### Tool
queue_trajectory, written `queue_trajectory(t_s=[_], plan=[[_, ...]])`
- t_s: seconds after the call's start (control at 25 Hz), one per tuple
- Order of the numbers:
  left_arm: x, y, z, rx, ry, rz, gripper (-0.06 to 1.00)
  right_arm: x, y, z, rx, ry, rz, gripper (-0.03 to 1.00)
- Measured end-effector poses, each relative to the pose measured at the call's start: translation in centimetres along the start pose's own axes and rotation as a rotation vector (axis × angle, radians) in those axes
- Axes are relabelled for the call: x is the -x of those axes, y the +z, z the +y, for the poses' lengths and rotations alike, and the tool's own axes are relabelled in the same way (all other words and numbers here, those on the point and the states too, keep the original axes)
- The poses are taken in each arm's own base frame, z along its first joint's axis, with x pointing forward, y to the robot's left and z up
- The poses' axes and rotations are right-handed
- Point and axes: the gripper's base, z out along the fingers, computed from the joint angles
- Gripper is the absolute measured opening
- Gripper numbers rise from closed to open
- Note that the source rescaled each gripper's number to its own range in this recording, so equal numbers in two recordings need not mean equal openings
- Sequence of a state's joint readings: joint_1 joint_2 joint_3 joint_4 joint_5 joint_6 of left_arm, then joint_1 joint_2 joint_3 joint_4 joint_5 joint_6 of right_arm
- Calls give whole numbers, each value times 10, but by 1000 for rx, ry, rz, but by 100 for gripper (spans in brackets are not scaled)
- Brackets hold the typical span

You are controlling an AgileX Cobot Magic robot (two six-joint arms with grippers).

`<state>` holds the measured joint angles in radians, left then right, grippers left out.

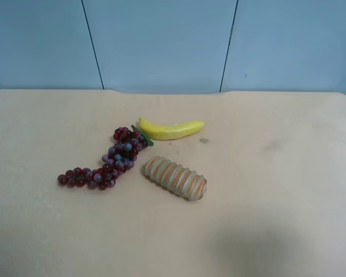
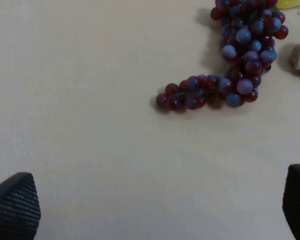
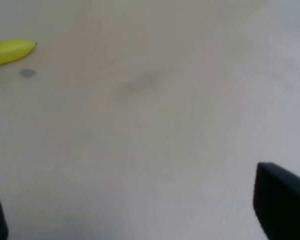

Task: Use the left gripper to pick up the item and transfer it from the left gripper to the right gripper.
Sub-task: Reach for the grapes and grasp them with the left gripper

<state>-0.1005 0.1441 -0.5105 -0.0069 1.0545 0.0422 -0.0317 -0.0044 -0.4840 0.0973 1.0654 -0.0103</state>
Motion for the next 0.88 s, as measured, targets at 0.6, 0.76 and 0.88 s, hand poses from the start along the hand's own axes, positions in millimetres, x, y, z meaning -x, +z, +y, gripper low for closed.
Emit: queue_trajectory(t_s=[0.6, 0.76, 0.88], plan=[[0, 0, 0, 0, 0, 0, 100, 0, 0, 0, 0, 0, 0, 98], [0, 0, 0, 0, 0, 0, 100, 0, 0, 0, 0, 0, 0, 98], [0, 0, 0, 0, 0, 0, 100, 0, 0, 0, 0, 0, 0, 98]])
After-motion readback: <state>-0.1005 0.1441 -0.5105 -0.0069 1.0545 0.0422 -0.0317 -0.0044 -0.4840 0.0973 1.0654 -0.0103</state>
